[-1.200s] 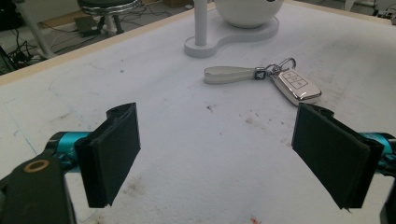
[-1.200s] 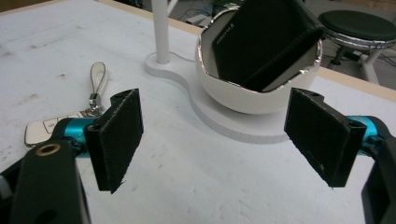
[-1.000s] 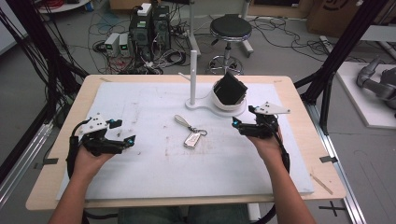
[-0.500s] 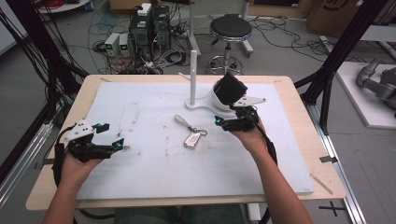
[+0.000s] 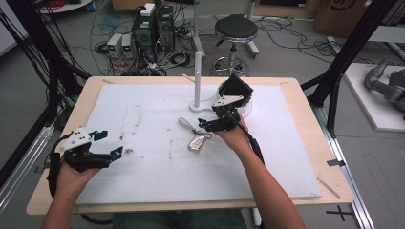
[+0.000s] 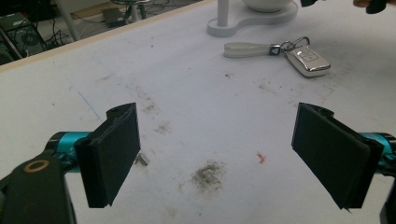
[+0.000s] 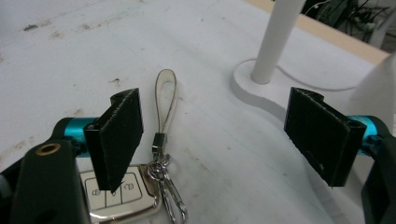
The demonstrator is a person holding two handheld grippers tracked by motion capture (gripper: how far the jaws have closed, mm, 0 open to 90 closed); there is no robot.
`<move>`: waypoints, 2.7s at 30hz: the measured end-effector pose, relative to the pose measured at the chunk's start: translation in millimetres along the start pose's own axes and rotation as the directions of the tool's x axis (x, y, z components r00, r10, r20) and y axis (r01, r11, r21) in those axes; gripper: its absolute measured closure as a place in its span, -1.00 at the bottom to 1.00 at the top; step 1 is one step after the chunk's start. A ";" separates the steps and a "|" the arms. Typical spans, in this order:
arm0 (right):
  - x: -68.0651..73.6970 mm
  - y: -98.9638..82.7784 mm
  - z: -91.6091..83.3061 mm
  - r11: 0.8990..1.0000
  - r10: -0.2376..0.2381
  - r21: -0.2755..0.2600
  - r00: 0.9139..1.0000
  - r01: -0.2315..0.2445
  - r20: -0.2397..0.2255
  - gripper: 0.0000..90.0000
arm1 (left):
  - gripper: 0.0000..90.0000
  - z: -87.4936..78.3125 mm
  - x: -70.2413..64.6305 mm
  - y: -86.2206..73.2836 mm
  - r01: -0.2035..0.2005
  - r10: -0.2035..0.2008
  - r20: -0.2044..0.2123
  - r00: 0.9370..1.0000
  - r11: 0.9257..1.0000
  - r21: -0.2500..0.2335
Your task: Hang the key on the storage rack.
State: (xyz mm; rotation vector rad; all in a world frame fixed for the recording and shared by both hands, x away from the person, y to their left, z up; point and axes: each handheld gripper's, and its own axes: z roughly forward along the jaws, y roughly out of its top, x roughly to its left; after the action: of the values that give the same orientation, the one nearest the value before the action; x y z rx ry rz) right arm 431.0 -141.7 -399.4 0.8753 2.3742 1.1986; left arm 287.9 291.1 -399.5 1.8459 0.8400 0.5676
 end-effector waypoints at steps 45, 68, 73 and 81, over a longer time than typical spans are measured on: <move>20.6 8.2 10.7 0.998 -0.037 0.042 0.999 0.037 0.003 0.85 | -0.66 -6.7 -0.9 -3.0 -0.014 0.014 -0.009 1.000 1.000 0.001; 2.8 70.3 -73.9 0.973 -0.032 -0.220 0.987 0.067 0.159 0.85 | -0.66 3.3 -1.9 0.8 -0.021 0.020 0.012 1.000 1.000 0.006; -2.1 83.3 -73.3 0.973 -0.045 -0.213 0.982 0.085 0.186 0.85 | -0.66 3.2 -1.1 0.6 -0.017 0.017 0.011 1.000 1.000 0.004; -8.9 84.8 -62.4 0.980 -0.041 -0.182 0.978 0.079 0.204 0.85 | -0.66 2.3 0.6 -0.3 -0.013 0.013 0.008 1.000 1.000 0.005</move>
State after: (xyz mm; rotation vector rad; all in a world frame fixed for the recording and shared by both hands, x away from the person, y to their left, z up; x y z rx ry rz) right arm 435.2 -146.5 -293.9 0.8141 2.0759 1.2271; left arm 289.8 290.2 -400.7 1.8586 0.8257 0.5667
